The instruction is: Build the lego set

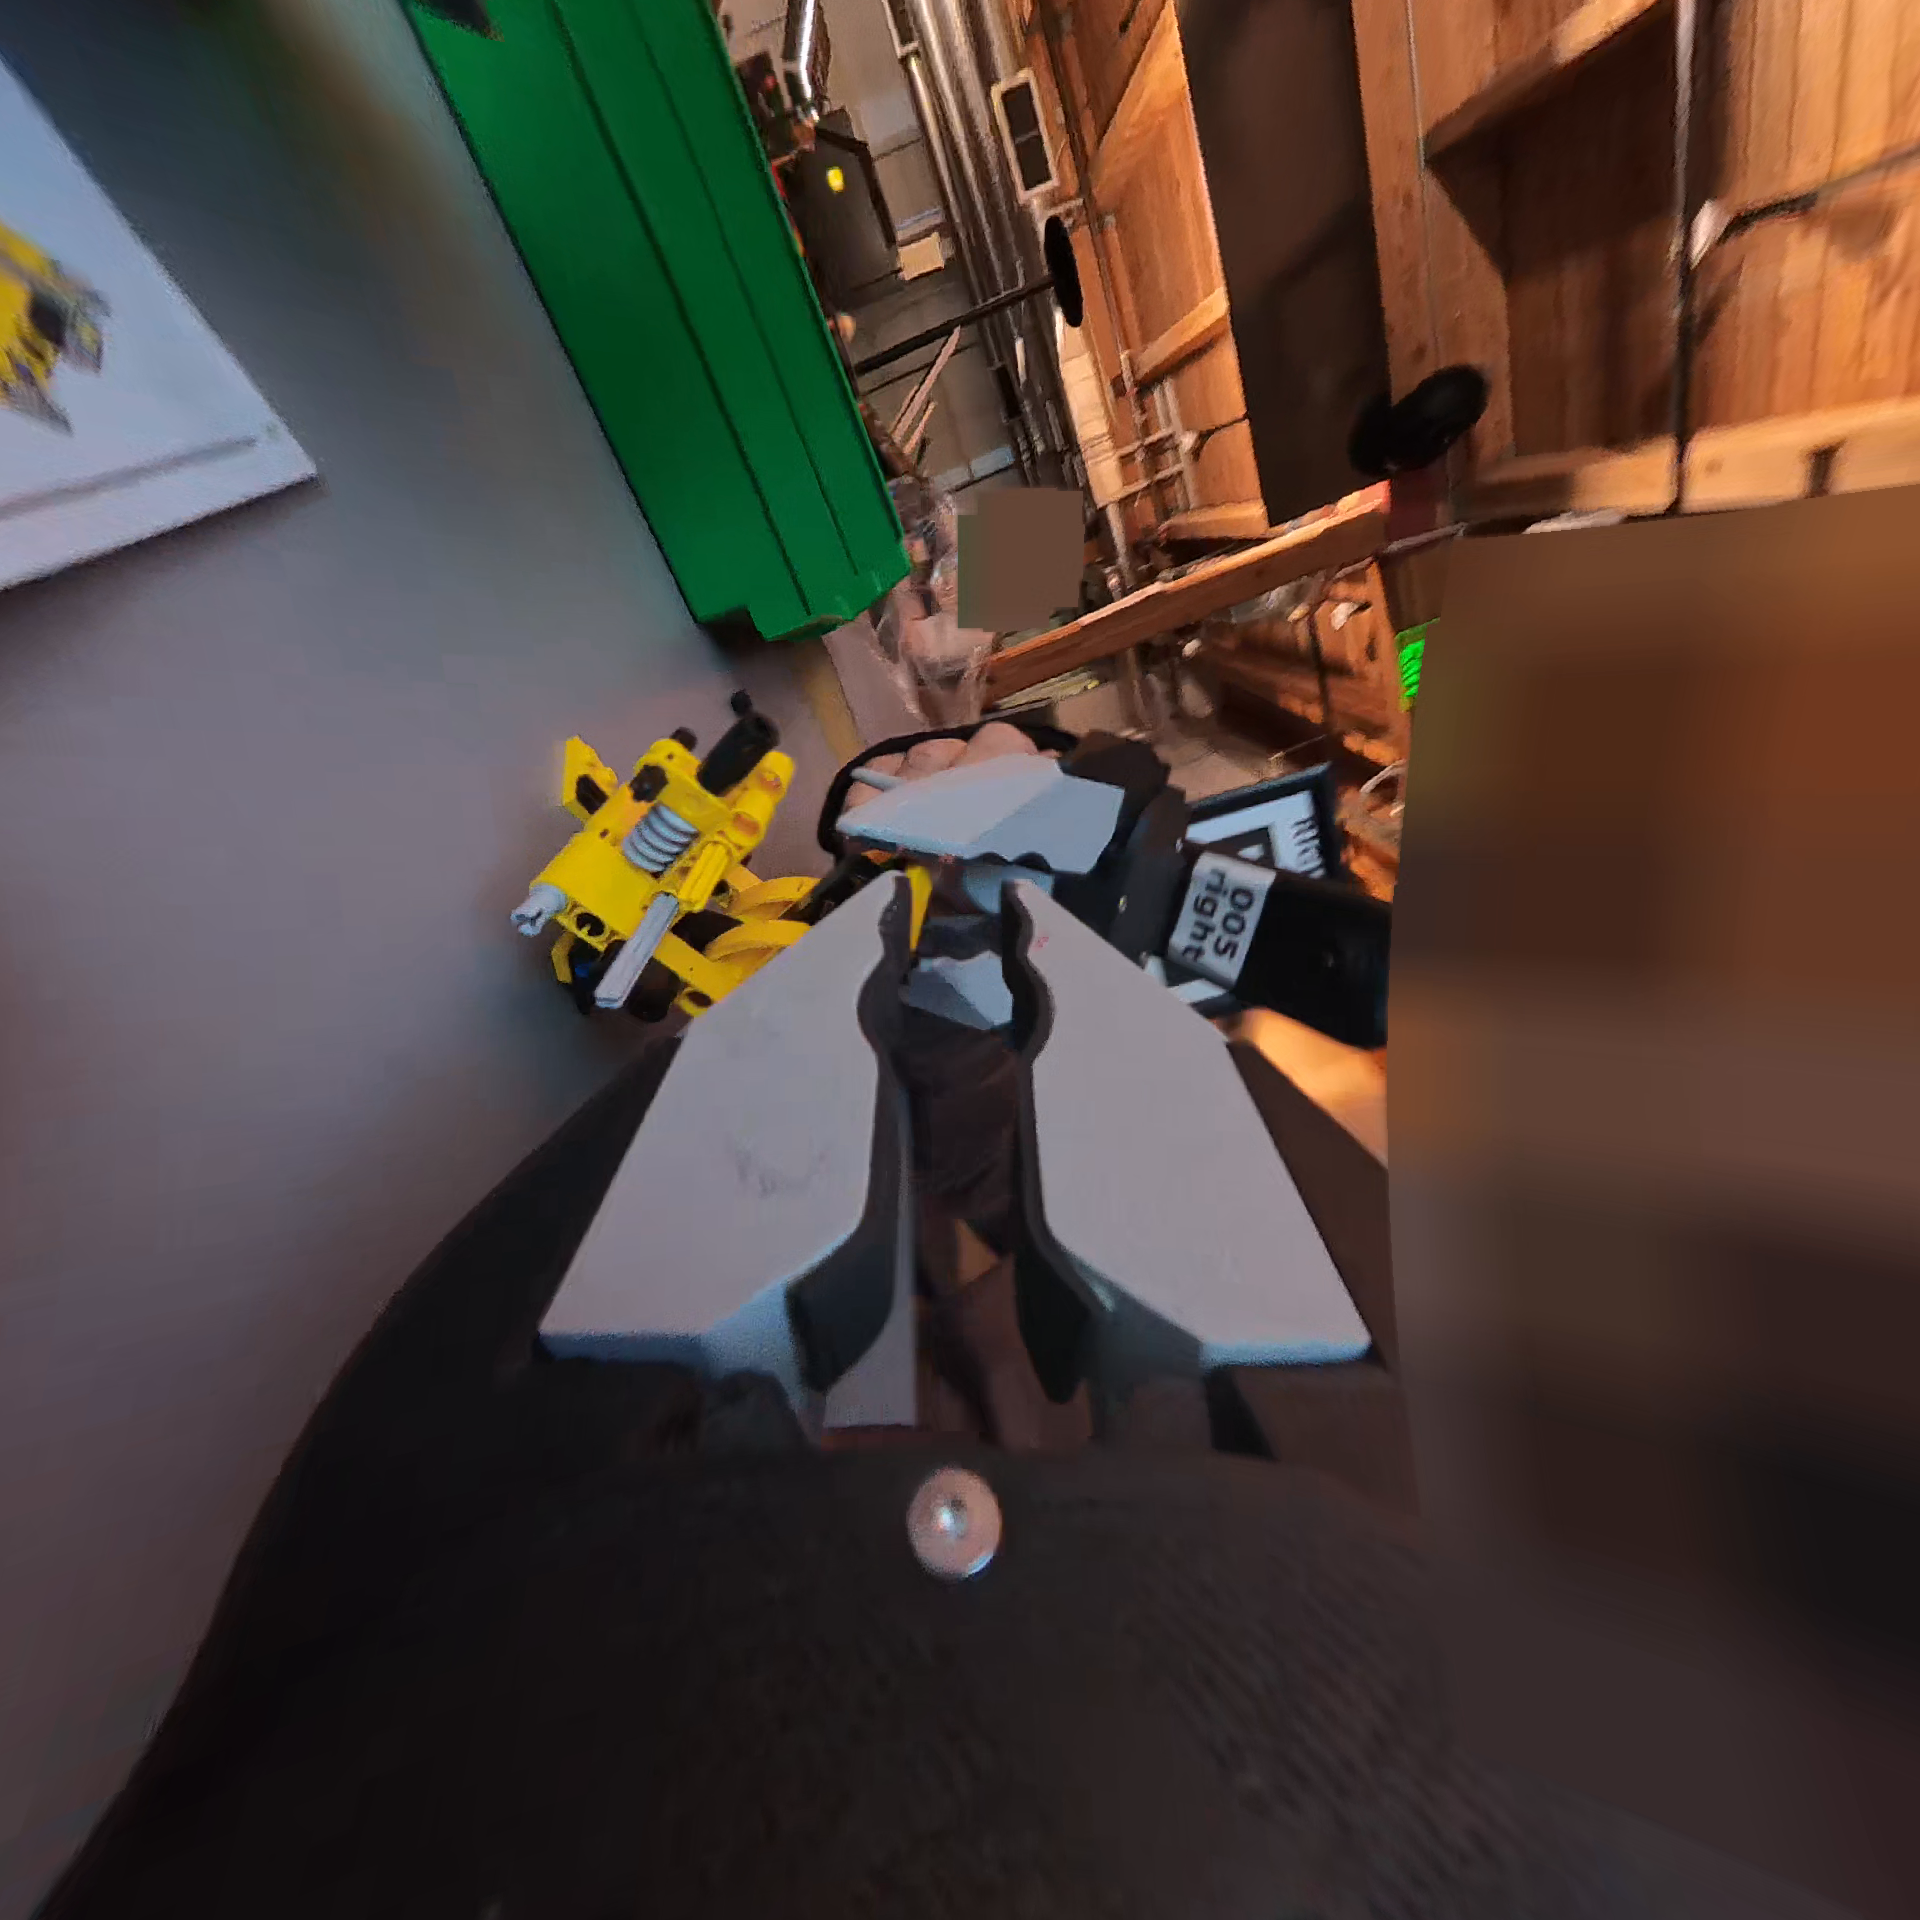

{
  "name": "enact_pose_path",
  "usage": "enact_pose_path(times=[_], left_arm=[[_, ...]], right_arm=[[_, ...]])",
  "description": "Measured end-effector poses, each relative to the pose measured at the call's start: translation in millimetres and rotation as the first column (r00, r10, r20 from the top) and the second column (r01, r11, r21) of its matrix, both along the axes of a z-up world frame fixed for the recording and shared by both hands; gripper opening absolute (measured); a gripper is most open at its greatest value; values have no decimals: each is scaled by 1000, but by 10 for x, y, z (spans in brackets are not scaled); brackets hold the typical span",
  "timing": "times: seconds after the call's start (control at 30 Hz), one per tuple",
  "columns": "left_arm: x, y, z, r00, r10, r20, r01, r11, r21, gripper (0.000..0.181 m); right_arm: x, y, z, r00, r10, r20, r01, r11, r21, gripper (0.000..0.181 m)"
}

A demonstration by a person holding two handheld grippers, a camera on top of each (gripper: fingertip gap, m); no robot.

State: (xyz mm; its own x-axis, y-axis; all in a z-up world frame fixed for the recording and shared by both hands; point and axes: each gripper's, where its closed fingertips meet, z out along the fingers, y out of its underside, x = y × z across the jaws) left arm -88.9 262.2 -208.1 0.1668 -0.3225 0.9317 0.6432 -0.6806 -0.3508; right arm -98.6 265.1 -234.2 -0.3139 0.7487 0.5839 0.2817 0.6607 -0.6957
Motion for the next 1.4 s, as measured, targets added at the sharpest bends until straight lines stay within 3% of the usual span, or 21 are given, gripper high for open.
enact_pose_path(times=[0.07, 0.1, 0.13, 0.2, 0.23, 0.33, 0.47, 0.67, 0.83, 0.97, 1.03, 1.17, 1.3, 1.4], left_arm=[[-15, -52, 23, 985, 8, -175, 6, 997, 83, 26], [-20, -82, 12, 950, 27, -310, 18, 990, 142, 27], [-36, -100, -35, 877, 68, -476, 34, 979, 202, 29], [-110, -91, -179, 597, 205, -775, 85, 945, 315, 36], [-95, -97, -218, 464, 261, -847, 138, 923, 360, 40], [98, -131, -343, 217, 336, -917, 312, 866, 391, 38], [163, -107, -335, 86, 442, -893, 387, 811, 439, 24], [202, -142, -262, 136, 466, -874, 412, 776, 478, 21], [294, -181, -250, 146, 479, -866, 455, 744, 489, 18], [323, -210, -209, 233, 434, -870, 438, 752, 492, 16], [314, -223, -216, 280, 388, -878, 423, 771, 476, 10], [261, -189, -295, 306, 332, -892, 388, 813, 435, 7], [270, -187, -251, 464, 228, -856, 322, 857, 403, 7], [185, -154, -245, 533, 188, -825, 260, 891, 371, 7]], right_arm=[[27, -12, 0, 1000, 20, 8, -19, 1000, -19, 16], [39, -20, -1, 1000, 27, 13, -26, 999, -33, 16], [46, -29, -2, 999, 32, 21, -31, 998, -48, 16], [56, -65, -11, 998, 50, 38, -47, 995, -89, 16], [60, -82, -18, 997, 57, 48, -52, 992, -112, 16], [69, -120, -29, 994, 77, 71, -63, 982, -179, 16], [113, -154, -30, 988, 120, 99, -86, 951, -296, 16], [195, -221, -52, 962, 214, 171, -96, 850, -519, 16], [262, -269, -68, 922, 308, 236, -50, 697, -715, 15], [301, -303, 2, 898, 379, 224, -44, 583, -812, 16], [309, -301, 39, 897, 391, 207, -56, 565, -823, 21], [304, -280, 56, 897, 393, 201, -47, 537, -842, 16], [275, -195, 17, 908, 357, 220, -13, 548, -836, 16], [262, -112, 56, 923, 326, 203, -8, 545, -838, 14]])
